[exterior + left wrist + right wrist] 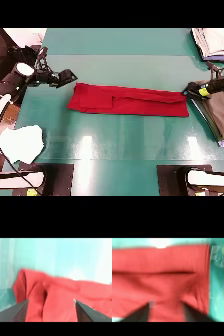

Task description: Fold the shirts.

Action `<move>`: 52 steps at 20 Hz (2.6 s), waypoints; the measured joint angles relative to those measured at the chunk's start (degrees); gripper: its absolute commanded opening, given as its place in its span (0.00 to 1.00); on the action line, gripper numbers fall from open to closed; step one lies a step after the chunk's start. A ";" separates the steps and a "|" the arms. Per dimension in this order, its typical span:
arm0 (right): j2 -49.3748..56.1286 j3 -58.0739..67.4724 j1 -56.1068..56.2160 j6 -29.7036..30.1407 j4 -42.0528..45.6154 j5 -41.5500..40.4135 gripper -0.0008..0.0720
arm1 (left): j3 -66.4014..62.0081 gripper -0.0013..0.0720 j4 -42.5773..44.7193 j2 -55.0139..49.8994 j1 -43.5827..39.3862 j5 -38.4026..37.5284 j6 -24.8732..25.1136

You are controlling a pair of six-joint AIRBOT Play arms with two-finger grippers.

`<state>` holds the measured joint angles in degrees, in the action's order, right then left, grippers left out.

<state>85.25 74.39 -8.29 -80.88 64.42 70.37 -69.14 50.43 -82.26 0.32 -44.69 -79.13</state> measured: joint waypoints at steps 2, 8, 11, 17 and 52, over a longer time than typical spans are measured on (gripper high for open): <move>2.05 3.17 -0.52 -0.20 -2.82 -0.13 0.77 | -2.10 0.92 -0.07 -0.52 0.00 -0.17 -0.09; 2.62 3.50 -6.01 4.63 -6.45 6.86 0.77 | -5.66 0.07 -0.17 -0.96 0.00 -9.62 1.31; 2.84 -1.18 -9.79 6.40 -6.99 8.33 0.76 | -6.05 0.07 -0.48 -0.98 0.00 -12.59 2.34; 3.45 -8.61 -13.86 9.62 -7.67 4.26 0.67 | -6.21 0.07 -1.29 -0.98 0.00 -16.55 2.93; -0.11 33.00 21.24 5.01 -17.97 14.25 0.03 | -35.71 0.05 -0.85 -34.60 -32.24 -11.56 -3.39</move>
<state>85.14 107.39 12.95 -75.88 46.46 84.62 -104.86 49.58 -116.86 -31.92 -56.25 -82.52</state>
